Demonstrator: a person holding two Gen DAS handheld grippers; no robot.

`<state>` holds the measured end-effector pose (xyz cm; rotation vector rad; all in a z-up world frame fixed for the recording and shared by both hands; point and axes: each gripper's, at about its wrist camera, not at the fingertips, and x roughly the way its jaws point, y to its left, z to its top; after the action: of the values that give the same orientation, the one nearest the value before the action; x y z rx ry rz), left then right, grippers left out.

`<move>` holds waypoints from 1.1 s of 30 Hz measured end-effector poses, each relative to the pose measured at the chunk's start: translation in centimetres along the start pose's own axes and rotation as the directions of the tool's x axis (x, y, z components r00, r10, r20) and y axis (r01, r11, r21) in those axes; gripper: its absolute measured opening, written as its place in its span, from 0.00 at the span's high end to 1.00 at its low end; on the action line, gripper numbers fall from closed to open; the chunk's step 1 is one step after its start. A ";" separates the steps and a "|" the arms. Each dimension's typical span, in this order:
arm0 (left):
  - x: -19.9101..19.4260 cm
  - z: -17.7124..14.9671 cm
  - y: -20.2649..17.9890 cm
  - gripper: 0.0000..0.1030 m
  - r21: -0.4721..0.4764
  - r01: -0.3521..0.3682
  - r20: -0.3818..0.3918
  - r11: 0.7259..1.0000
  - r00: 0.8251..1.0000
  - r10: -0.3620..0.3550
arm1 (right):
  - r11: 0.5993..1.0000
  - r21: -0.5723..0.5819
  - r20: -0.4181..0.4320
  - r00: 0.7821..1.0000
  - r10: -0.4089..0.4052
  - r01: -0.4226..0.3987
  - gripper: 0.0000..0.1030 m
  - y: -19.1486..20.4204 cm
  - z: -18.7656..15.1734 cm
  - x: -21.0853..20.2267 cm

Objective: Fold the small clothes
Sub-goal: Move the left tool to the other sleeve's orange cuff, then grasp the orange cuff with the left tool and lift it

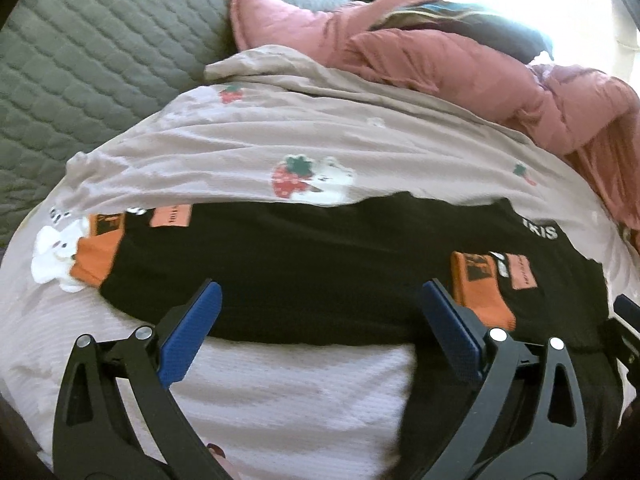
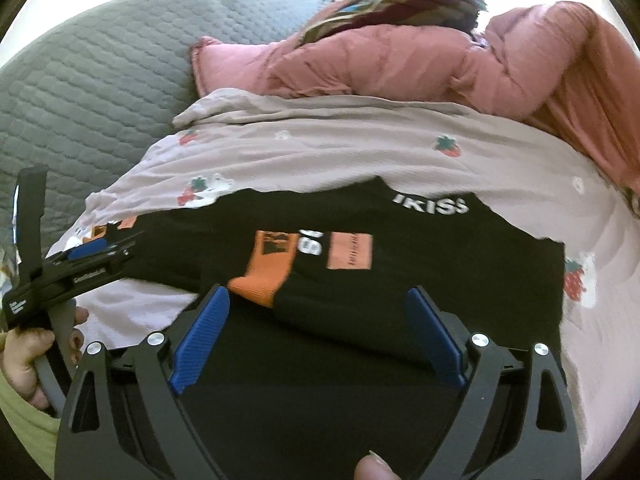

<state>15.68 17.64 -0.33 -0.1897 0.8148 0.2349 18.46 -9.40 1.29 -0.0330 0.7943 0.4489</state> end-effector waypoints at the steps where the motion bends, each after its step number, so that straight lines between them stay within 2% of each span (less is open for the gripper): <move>1: 0.0 0.1 0.5 0.09 -0.010 -0.007 0.000 1.000 1.000 0.007 | 1.000 -0.008 0.000 1.000 0.007 -0.007 0.13 0.5 0.2 0.1; 7: -0.1 0.6 3.6 0.09 -0.087 -0.040 0.008 0.995 0.999 0.041 | 0.998 -0.052 0.000 1.000 0.030 -0.030 0.13 3.0 0.9 1.4; 11: 0.0 0.7 5.3 0.09 -0.137 -0.043 0.003 0.990 0.999 0.044 | 0.997 -0.064 -0.004 0.999 0.044 -0.044 0.08 4.4 1.4 2.3; 18: 0.1 0.9 8.1 0.09 -0.194 -0.125 0.002 0.973 0.992 0.128 | 0.992 -0.096 -0.008 0.997 0.079 -0.079 0.08 7.0 2.9 4.0; 25: 0.6 0.6 11.4 0.09 -0.277 -0.184 -0.022 0.943 0.983 0.185 | 0.987 -0.122 0.000 0.995 0.102 -0.102 0.08 9.1 4.1 4.9; 33: 1.6 0.0 14.6 0.09 -0.379 -0.171 -0.050 0.909 0.985 0.165 | 0.980 -0.163 -0.010 0.994 0.111 -0.111 0.08 11.1 4.9 6.5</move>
<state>12.67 31.88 -2.65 -0.4907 0.7968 0.5578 21.31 4.01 1.71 -0.1418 0.7607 0.6192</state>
